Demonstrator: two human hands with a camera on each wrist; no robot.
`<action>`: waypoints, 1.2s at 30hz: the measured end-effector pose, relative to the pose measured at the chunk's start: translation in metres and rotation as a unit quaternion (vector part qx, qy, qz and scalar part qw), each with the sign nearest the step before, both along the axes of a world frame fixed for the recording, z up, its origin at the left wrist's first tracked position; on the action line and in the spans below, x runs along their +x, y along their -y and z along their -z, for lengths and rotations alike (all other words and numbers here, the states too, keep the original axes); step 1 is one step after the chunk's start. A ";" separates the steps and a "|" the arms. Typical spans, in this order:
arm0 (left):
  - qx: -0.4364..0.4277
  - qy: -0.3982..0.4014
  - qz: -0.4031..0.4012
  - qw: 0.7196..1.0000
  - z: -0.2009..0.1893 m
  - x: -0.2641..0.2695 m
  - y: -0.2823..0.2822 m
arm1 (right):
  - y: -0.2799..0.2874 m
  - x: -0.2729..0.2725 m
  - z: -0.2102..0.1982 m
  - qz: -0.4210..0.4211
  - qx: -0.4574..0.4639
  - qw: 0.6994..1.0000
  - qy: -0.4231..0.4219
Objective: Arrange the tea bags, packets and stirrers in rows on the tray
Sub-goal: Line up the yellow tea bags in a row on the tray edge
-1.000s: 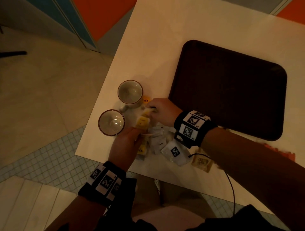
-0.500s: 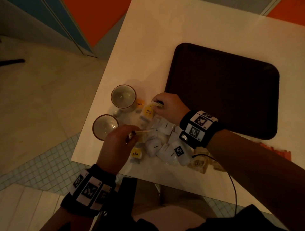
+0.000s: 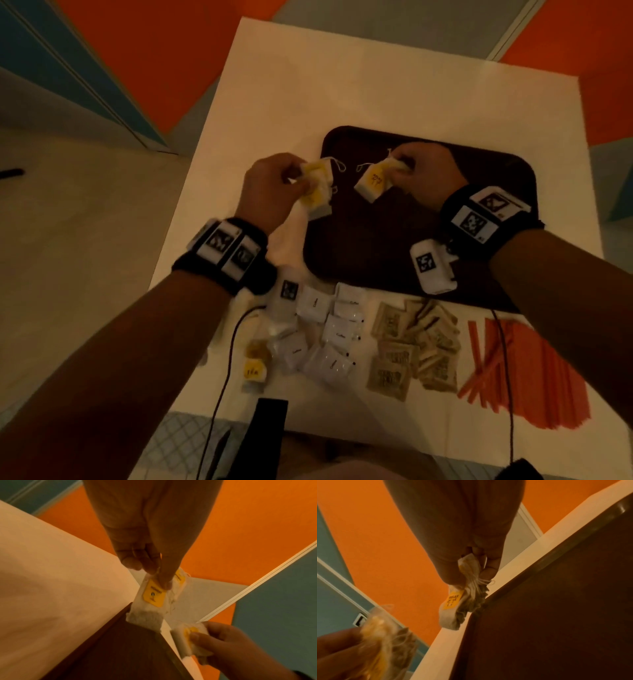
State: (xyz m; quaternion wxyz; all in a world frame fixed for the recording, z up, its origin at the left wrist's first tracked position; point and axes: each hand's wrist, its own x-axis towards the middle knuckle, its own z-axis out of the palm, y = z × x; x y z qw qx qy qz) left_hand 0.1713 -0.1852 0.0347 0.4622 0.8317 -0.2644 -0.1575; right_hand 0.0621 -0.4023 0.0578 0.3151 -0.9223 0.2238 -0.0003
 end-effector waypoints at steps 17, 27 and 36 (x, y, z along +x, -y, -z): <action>0.060 -0.028 0.084 0.994 0.049 0.095 0.114 | 0.008 0.075 0.044 -0.214 -0.003 0.970 -0.111; 0.193 -0.094 0.168 0.962 0.038 0.058 0.072 | 0.016 0.104 0.062 -0.188 0.009 0.976 -0.113; 0.135 0.001 0.100 0.986 0.056 0.040 0.076 | 0.023 0.058 0.087 0.053 0.154 0.987 0.009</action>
